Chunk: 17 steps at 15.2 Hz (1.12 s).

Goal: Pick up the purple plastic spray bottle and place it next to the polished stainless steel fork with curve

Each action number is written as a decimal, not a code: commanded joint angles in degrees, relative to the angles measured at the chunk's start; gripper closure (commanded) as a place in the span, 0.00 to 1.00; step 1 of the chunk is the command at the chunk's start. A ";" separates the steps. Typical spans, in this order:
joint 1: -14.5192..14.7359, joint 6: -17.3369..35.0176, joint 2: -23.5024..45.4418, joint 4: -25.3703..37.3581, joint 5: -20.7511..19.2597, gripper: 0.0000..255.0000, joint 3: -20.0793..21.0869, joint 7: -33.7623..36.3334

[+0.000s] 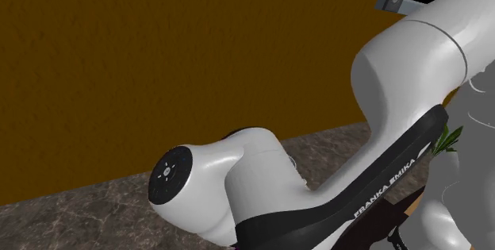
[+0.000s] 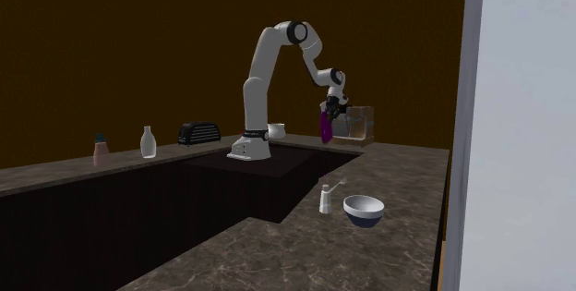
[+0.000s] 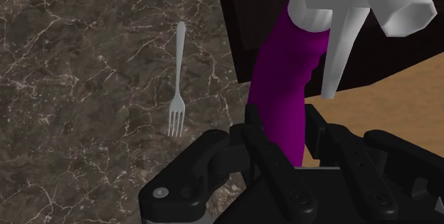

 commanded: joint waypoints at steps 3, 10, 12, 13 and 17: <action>0.39 2.30 2.16 -0.62 -1.20 1.00 -0.46 1.16; 1.13 6.15 6.15 -1.36 -3.48 1.00 -1.52 3.14; 1.38 7.20 7.35 -1.46 -4.16 1.00 -1.88 3.71; 1.51 7.72 7.96 -1.49 -4.51 1.00 -2.06 3.99; 2.06 9.74 10.46 -1.48 -5.91 1.00 -2.86 5.11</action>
